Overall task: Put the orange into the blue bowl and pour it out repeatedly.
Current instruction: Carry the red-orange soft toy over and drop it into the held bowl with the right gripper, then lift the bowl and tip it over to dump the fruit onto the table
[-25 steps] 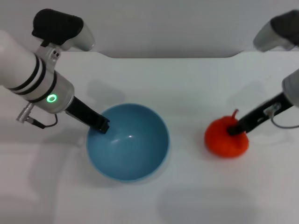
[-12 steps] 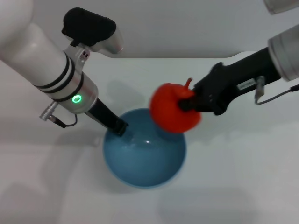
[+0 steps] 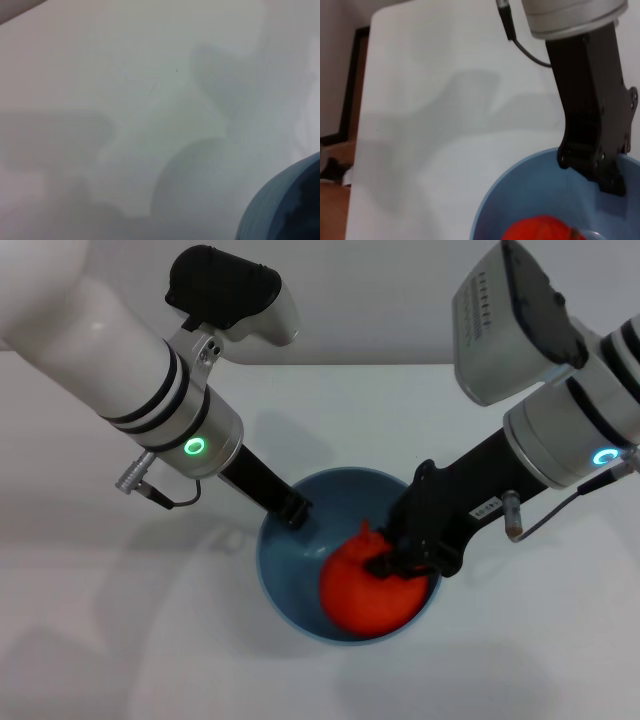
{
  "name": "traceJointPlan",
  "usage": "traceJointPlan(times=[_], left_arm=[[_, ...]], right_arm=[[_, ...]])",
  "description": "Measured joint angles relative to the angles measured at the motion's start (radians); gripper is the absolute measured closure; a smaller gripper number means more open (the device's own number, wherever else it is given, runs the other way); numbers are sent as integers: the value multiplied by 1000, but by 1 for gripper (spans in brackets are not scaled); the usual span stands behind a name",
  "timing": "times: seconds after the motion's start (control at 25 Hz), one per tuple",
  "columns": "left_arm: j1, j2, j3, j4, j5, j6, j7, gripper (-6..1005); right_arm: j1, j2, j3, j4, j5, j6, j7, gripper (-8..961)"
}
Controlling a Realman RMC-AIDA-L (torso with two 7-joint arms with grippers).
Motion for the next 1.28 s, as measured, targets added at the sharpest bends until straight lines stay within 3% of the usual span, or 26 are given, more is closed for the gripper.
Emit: traceJointPlan(times=[0.16,0.4,0.64,0.8,1.04,1.28], left_arm=[[4,3,1,5,0,-9,12,1001],[19,7,0,18,0,-37,32,1001],[57,12,-4,55,6,-92,50,1000],[150,14,14,181,1,-202,77,1000],[336,15,59,380,0,-406,128,1000],[548,17,229,538,-2,-714,293,1000]], right_arm=[[-8,1,11,-14,-3,19,31,804],[-33,2,64,-51,-6,13,56,582],[-73,2,177,-128,-30,-37,147,463],[-87,-3,315,-123,-50,-125,256,462],[-167,-2,548,-106,-74,-211,293,462],[-207,-3,724,-78,-195,-253,286,463]])
